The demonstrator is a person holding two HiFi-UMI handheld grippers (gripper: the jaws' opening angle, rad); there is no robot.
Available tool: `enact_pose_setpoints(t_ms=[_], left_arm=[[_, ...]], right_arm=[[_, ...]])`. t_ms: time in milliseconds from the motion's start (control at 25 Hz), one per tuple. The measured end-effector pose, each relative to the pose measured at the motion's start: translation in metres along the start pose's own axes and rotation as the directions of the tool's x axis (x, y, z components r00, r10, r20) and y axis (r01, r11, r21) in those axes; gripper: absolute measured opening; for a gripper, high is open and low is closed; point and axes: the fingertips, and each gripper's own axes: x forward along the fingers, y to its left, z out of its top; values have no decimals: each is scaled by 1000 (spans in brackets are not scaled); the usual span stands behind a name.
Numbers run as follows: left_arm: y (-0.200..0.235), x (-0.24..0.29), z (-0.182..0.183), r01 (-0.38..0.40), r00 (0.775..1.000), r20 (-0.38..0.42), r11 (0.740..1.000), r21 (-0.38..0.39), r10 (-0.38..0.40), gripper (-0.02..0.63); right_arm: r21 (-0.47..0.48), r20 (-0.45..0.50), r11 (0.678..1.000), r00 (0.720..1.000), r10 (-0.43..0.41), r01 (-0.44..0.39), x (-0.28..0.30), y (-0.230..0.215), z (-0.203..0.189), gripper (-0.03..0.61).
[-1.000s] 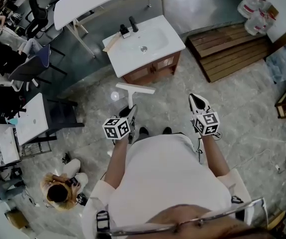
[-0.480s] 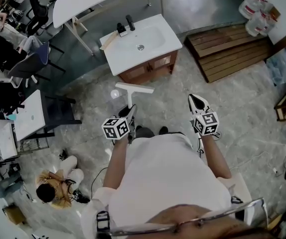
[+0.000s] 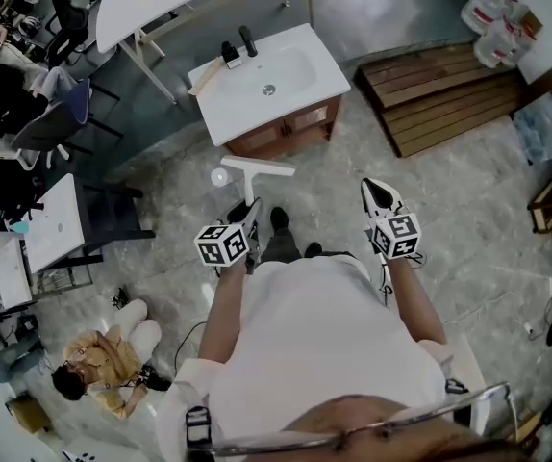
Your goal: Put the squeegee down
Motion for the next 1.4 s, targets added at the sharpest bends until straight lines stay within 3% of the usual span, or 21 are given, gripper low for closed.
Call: enact_pose_setpoints(t_ms=[680,1400], left_arm=[[61,75,77,57,997,-51,998,35,-55,87],[139,146,159,173,975,-162,978,113,-153,87]], right_arm=[[7,-24,998,997,-68,68,91,-20,37,6],[27,-59,977,976,-211,213,180,-23,71,6]])
